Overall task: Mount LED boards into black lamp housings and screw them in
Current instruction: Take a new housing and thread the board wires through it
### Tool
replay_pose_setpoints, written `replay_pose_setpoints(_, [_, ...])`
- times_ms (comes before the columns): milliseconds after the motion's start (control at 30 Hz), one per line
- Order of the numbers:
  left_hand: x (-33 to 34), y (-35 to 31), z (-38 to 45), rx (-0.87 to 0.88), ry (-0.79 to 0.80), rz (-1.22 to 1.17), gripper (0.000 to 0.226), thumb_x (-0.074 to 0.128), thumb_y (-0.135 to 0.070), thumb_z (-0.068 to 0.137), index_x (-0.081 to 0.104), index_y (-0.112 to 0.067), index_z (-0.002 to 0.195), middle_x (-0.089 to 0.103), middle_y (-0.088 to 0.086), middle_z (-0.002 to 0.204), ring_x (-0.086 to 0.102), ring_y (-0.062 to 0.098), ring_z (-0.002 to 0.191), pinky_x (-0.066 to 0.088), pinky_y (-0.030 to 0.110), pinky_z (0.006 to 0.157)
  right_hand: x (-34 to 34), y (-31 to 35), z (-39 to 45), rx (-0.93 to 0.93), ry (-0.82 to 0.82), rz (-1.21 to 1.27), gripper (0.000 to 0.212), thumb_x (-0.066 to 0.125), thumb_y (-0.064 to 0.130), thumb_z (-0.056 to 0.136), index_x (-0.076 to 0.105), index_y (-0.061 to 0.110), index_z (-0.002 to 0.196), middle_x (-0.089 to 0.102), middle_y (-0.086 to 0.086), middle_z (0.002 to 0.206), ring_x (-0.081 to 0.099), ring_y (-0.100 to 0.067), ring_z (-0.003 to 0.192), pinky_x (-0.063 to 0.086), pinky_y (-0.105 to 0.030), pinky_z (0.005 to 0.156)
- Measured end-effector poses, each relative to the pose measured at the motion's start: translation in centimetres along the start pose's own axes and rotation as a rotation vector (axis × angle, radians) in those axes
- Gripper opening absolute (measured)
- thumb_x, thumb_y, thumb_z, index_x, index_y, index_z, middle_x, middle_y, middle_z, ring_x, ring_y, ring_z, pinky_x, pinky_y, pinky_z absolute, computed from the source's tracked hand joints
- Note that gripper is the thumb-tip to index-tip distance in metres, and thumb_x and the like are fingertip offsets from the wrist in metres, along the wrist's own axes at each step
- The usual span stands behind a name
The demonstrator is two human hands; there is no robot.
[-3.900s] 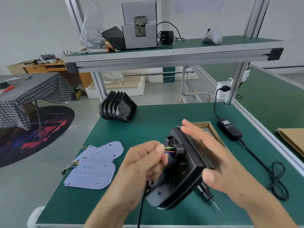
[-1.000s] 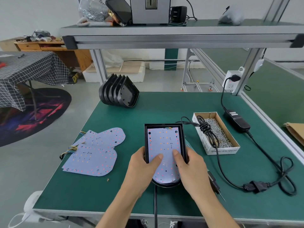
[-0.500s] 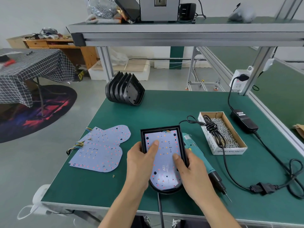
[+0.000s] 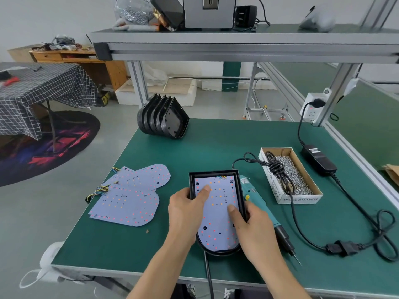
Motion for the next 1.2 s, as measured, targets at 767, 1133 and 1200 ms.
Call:
replay_pose_setpoints(767, [1.9, 0.1, 3.0, -0.01, 0.033, 0.334, 0.042, 0.074, -0.039, 0.086, 0.047, -0.013, 0.067, 0.043, 0.001, 0.059, 0.035, 0.021, 0.052, 0.03, 0.021, 0.045, -3.9, 0.0, 3.0, 0.032, 0.167, -0.868, 0.04, 0.056, 0.048, 0.102, 0.043, 0.017, 0.124, 0.056, -0.009, 0.12, 0.064, -0.032, 0.111, 0.042, -0.037, 0.07])
replay_pose_setpoints(1133, [1.8, -0.6, 2.3, -0.056, 0.047, 0.387, 0.047, 0.07, -0.038, 0.082, 0.031, -0.02, 0.062, 0.034, -0.008, 0.052, 0.029, 0.019, 0.049, 0.025, 0.018, 0.044, -10.5, -0.7, 2.5, -0.024, -0.157, 0.327, 0.018, 0.067, 0.047, 0.086, 0.07, 0.036, 0.1, 0.068, 0.002, 0.076, 0.059, -0.008, 0.06, 0.053, -0.029, 0.056])
replay_pose_setpoints(1200, [2.0, -0.9, 2.2, -0.059, 0.07, 0.389, 0.045, 0.067, -0.035, 0.079, 0.027, -0.021, 0.062, 0.028, -0.011, 0.049, 0.025, 0.017, 0.048, 0.019, 0.017, 0.04, -10.8, -1.0, 2.4, -0.074, -0.183, 0.655, 0.01, 0.068, 0.022, 0.094, 0.068, 0.031, 0.099, 0.064, -0.007, 0.075, 0.062, -0.018, 0.062, 0.057, -0.029, 0.056])
Point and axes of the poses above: each hand's wrist, its own z-axis towards the middle knuckle, its own x-axis out of the palm, y = z × x, the point moved 6 cm from there along z, towards the middle knuckle
